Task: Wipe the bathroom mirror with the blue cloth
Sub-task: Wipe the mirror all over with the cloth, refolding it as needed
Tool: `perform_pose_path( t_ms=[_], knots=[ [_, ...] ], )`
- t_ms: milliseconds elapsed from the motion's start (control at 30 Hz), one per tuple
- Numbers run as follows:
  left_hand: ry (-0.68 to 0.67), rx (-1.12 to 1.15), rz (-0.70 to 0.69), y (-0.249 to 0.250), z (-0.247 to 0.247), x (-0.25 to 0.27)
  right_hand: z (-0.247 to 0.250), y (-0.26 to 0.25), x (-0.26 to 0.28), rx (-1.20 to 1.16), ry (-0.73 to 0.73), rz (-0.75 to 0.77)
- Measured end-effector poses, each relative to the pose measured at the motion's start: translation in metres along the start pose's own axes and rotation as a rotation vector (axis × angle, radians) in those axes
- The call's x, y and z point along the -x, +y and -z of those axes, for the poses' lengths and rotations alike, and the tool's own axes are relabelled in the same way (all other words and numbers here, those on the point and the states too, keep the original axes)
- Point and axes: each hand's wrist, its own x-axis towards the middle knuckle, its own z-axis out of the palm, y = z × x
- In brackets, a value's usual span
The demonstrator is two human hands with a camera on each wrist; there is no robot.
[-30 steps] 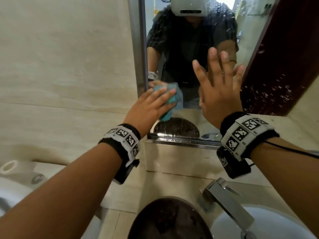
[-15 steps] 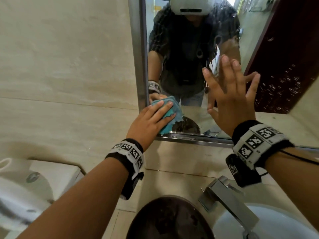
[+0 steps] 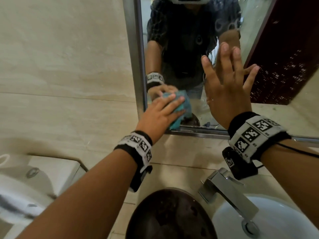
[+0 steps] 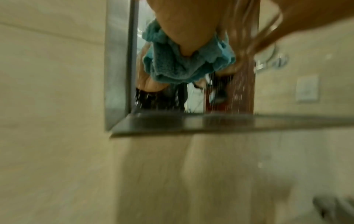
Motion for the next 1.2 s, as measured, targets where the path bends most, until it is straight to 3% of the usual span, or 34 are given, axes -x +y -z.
perform_pose_path(
  t_ms=[167, 300, 467, 600, 800, 867, 1033, 1133, 1200],
  knots=[
    [-0.119, -0.009, -0.063, -0.001, 0.002, 0.010, 0.000, 0.000, 0.000, 0.012, 0.023, 0.012],
    [-0.025, -0.005, -0.049, -0.002, 0.022, -0.020, 0.001, 0.001, 0.000, -0.023, 0.007, 0.007],
    [0.069, 0.090, -0.013, 0.020, 0.013, -0.041, 0.003, 0.000, 0.001, -0.097, -0.033, 0.015],
    [-0.131, 0.006, -0.099, 0.015, -0.002, -0.004, -0.003, -0.001, 0.001, -0.032, 0.018, 0.005],
    [-0.429, -0.152, -0.083, -0.012, 0.002, 0.040, -0.001, 0.000, 0.001, -0.024, 0.014, 0.012],
    [-0.349, -0.163, -0.057, -0.015, 0.010, 0.034, -0.001, 0.001, 0.002, -0.020, 0.007, 0.014],
    [0.000, -0.026, 0.058, -0.024, 0.021, 0.004, -0.002, -0.001, 0.003, 0.026, 0.030, 0.015],
    [0.069, 0.011, 0.096, -0.011, 0.020, -0.006, -0.004, -0.001, 0.003, 0.027, 0.030, 0.014],
    [0.038, 0.033, 0.073, 0.000, 0.012, -0.005, -0.005, 0.000, 0.003, 0.021, 0.033, 0.015]
  ],
)
